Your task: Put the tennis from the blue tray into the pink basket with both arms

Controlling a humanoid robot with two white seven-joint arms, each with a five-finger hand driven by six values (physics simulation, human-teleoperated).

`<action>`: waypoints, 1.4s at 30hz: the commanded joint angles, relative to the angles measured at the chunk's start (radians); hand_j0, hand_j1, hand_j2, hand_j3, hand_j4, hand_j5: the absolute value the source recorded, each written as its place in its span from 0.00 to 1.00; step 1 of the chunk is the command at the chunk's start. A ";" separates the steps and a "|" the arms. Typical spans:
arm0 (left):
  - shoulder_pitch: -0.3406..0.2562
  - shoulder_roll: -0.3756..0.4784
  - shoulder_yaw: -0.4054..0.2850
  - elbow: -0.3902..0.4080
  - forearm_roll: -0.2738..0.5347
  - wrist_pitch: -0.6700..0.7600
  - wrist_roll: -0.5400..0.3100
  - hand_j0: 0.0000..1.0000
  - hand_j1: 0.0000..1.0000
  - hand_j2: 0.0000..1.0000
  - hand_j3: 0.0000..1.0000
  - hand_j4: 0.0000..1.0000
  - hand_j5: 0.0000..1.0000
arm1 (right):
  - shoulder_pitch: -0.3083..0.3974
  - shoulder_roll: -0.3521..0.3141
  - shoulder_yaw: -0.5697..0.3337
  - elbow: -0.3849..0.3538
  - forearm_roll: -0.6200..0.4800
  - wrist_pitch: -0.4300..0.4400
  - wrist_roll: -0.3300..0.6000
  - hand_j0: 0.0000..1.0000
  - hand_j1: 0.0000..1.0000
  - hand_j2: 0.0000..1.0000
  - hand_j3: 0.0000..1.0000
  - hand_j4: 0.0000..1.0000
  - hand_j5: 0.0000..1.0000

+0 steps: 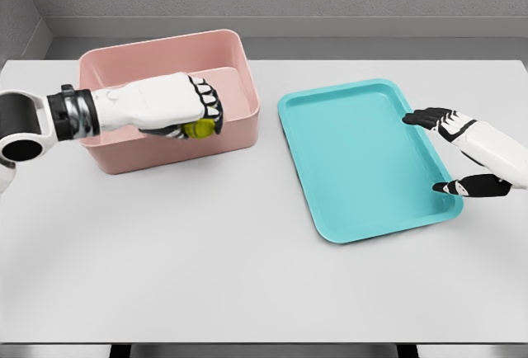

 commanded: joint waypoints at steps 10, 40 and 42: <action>-0.051 -0.041 0.048 0.203 0.029 0.002 0.001 0.50 0.50 0.50 0.50 0.50 0.50 | 0.008 -0.001 -0.014 0.000 -0.009 0.003 -0.001 1.00 1.00 1.00 1.00 1.00 1.00; 0.100 0.109 0.229 0.176 0.163 0.002 0.005 1.00 1.00 1.00 1.00 1.00 1.00 | 0.038 -0.003 -0.054 0.000 -0.009 0.003 -0.001 1.00 1.00 1.00 1.00 1.00 1.00; 0.123 0.115 0.238 0.180 0.206 0.002 0.005 1.00 1.00 1.00 1.00 1.00 1.00 | 0.038 -0.003 -0.054 0.000 -0.009 0.003 -0.001 1.00 1.00 1.00 1.00 1.00 1.00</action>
